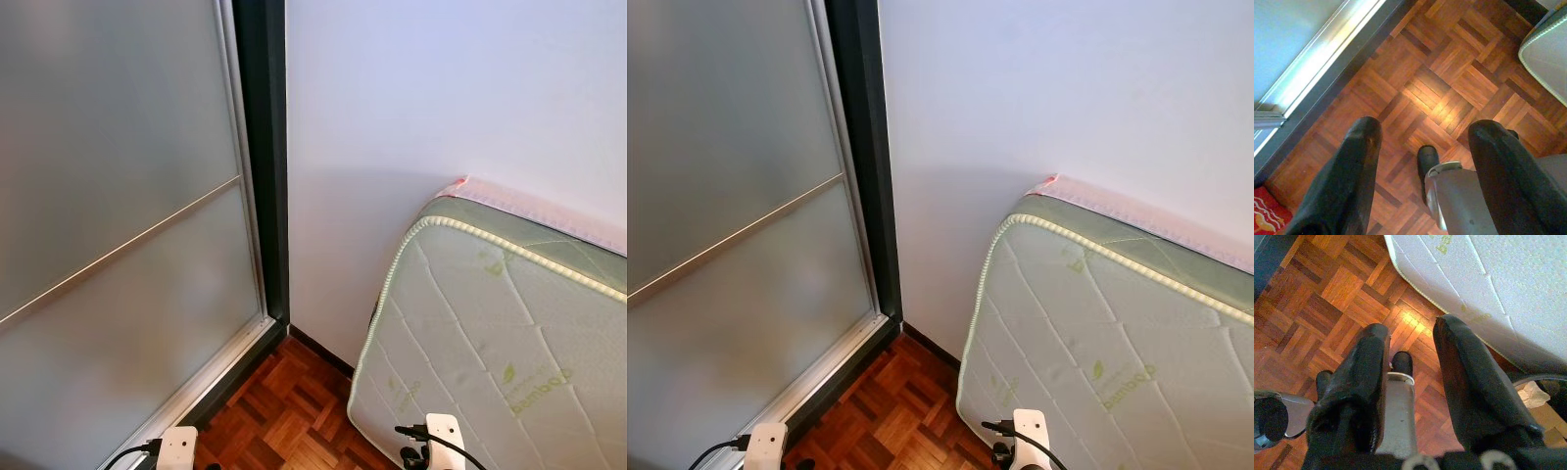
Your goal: Clean up the room
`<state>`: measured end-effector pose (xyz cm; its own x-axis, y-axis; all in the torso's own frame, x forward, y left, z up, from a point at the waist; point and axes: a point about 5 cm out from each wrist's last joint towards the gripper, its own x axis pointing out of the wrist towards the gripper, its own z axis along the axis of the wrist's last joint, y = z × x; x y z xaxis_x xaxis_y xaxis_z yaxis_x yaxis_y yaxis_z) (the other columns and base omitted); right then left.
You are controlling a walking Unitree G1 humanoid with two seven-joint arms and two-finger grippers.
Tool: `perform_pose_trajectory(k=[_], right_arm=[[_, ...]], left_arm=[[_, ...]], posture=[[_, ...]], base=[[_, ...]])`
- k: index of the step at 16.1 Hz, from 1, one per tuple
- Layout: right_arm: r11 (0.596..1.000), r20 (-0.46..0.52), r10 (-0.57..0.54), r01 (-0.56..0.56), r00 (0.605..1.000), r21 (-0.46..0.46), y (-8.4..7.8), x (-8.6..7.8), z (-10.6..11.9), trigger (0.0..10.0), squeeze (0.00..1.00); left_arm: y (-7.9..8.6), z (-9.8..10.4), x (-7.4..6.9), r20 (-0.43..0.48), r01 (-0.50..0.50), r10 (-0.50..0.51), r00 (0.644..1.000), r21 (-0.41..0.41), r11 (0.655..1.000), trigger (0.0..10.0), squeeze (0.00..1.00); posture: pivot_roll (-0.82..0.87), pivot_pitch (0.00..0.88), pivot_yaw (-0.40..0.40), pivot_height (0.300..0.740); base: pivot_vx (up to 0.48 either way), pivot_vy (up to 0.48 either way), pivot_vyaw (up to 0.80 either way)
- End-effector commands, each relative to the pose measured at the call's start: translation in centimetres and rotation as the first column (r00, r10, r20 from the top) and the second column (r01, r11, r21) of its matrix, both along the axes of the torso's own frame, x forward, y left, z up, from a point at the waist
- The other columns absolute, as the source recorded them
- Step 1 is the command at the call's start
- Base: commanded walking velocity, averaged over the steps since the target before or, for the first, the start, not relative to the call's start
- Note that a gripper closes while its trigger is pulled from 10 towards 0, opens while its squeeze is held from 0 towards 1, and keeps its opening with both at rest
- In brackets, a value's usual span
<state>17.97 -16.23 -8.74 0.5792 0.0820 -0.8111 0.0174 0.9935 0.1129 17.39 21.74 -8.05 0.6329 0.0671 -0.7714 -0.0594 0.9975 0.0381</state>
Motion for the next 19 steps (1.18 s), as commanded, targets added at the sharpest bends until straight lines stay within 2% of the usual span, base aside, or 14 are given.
perform_pose_trajectory(k=[1,2,4,5,6,9,10,11,13,19], right_arm=[[0.976,0.041,-0.218,0.217,0.975,0.029,-4.5,2.7,1.8,10.0,0.00],[0.971,0.048,-0.234,0.231,0.971,0.054,-4.4,2.7,1.8,10.0,0.00],[0.975,0.024,-0.218,0.217,0.976,0.042,-4.3,2.4,1.6,10.0,0.00],[0.978,0.004,-0.205,0.205,0.979,0.026,-4.3,2.1,1.4,10.0,0.00],[0.978,-0.009,-0.206,0.206,0.979,0.028,-4.3,1.9,1.3,10.0,0.00],[0.983,-0.008,-0.185,0.185,0.983,0.012,-4.5,2.0,1.4,10.0,0.00],[0.982,0.000,-0.189,0.189,0.982,0.010,-4.7,2.3,1.6,10.0,0.00],[0.979,-0.007,-0.201,0.201,0.980,0.035,-4.3,1.4,1.0,10.0,0.00],[0.982,-0.031,-0.189,0.190,0.982,0.022,-4.0,0.3,0.5,10.0,0.00],[0.990,-0.077,-0.137,0.139,0.988,0.023,-2.6,-1.1,-0.4,10.0,0.00]], left_arm=[[0.1,1.4,3.2,0.052,-0.199,0.206,0.977,-0.111,0.974,10.0,0.00],[0.0,1.3,3.0,0.043,-0.203,0.210,0.977,-0.128,0.971,10.0,0.00],[-0.1,1.0,2.6,0.023,-0.202,0.206,0.978,-0.125,0.971,10.0,0.00],[-0.7,1.4,3.6,0.044,-0.182,0.188,0.981,-0.118,0.976,10.0,0.00],[-0.8,1.5,3.8,0.048,-0.181,0.188,0.981,-0.117,0.976,10.0,0.00],[-0.9,1.5,3.7,0.056,-0.193,0.201,0.978,-0.128,0.973,10.0,0.00],[-1.0,1.5,3.7,0.053,-0.172,0.177,0.983,-0.083,0.982,10.0,0.00],[-1.1,1.4,3.6,0.049,-0.184,0.189,0.981,-0.092,0.979,10.0,0.00],[-1.2,1.4,3.6,0.047,-0.194,0.200,0.979,-0.111,0.975,10.0,0.00],[-0.4,1.3,3.2,0.040,-0.210,0.215,0.976,-0.095,0.973,10.0,0.00]], posture=[[0.10,0.000,-0.119,0.740],[0.09,0.000,-0.115,0.740],[0.10,0.000,-0.123,0.740],[0.12,0.000,-0.142,0.740],[0.12,0.000,-0.148,0.740],[0.10,0.000,-0.146,0.740],[0.10,0.000,-0.143,0.740],[0.10,0.000,-0.141,0.740],[0.10,0.000,-0.139,0.740],[0.11,0.000,-0.114,0.740]], base=[[0.000,0.000,0.00],[0.000,0.000,0.00],[0.000,0.000,0.00],[0.000,0.000,0.00],[0.000,0.000,0.00],[0.000,0.000,0.00],[0.000,0.000,0.00],[0.000,0.000,-0.80],[0.000,0.000,-0.80],[0.000,0.000,-0.80]])
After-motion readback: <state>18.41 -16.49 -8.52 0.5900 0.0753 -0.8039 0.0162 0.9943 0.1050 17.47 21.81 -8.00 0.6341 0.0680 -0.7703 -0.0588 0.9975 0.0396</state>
